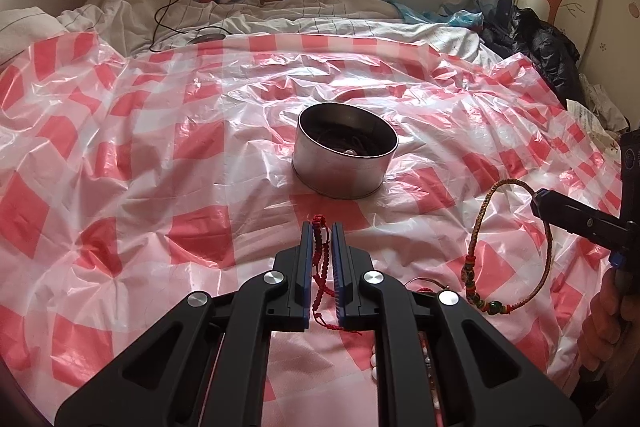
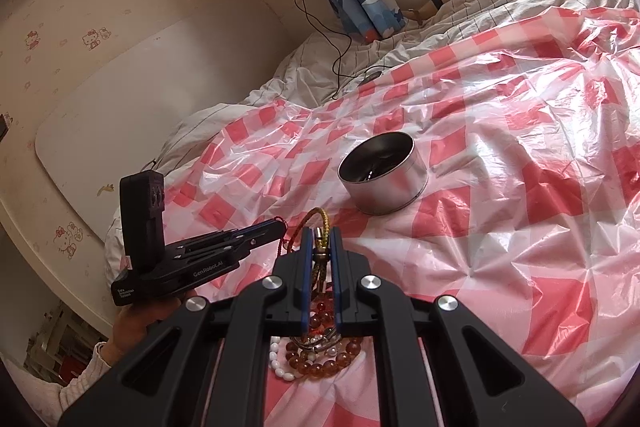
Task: Organize jewelry
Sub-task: 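Lower the red beads into the silver tin and open the left gripper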
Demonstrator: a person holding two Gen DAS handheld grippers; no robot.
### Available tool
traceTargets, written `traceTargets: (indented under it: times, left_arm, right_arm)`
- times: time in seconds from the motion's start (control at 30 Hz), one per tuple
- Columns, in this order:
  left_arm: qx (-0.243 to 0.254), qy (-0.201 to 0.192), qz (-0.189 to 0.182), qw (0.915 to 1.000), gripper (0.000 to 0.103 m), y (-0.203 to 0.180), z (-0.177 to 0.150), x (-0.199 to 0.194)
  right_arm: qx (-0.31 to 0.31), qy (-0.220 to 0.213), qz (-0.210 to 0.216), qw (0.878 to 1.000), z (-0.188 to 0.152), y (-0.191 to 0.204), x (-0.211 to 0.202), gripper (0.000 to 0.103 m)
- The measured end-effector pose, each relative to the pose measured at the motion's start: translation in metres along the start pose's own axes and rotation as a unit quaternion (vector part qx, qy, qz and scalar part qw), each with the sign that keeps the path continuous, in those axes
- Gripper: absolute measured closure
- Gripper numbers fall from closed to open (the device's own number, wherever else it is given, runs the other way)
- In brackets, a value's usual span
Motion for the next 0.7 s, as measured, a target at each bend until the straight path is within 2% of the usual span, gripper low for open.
traceTargets:
  times: [0.27, 0.37, 0.6, 0.67, 0.7]
  left_arm:
    - [-0.021, -0.031, -0.03, 0.9988, 0.095, -0.001, 0.042, -0.001]
    - [-0.022, -0.037, -0.041, 0.9982, 0.095, -0.004, 0.061, 0.011]
    - [-0.047, -0.052, -0.086, 0.9938, 0.095, -0.014, 0.105, 0.057]
    - [-0.055, -0.037, -0.088, 0.9939, 0.095, -0.013, 0.106, 0.079]
    - [-0.053, -0.017, -0.081, 0.9951, 0.095, -0.013, 0.102, 0.093]
  right_arm:
    - [0.008, -0.013, -0.006, 1.0, 0.028, -0.017, 0.016, 0.094]
    - [0.015, -0.027, -0.01, 0.999, 0.045, -0.025, 0.026, 0.094]
    - [0.042, -0.061, -0.018, 0.997, 0.068, -0.047, 0.04, 0.094]
    - [0.048, -0.046, -0.028, 0.997, 0.067, -0.054, 0.043, 0.094]
    - [0.048, -0.034, -0.036, 0.998, 0.065, -0.058, 0.045, 0.094]
Point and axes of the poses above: each gripper's, at about its wrist camera, not at the fingertips, and x roughly the way its jaws point, y to its left, z to its top, the point moved 6 cm from there along x, roughly the way its jaws point, and after that the axes turned 12 degrees about -y, right-handed, at the moved point
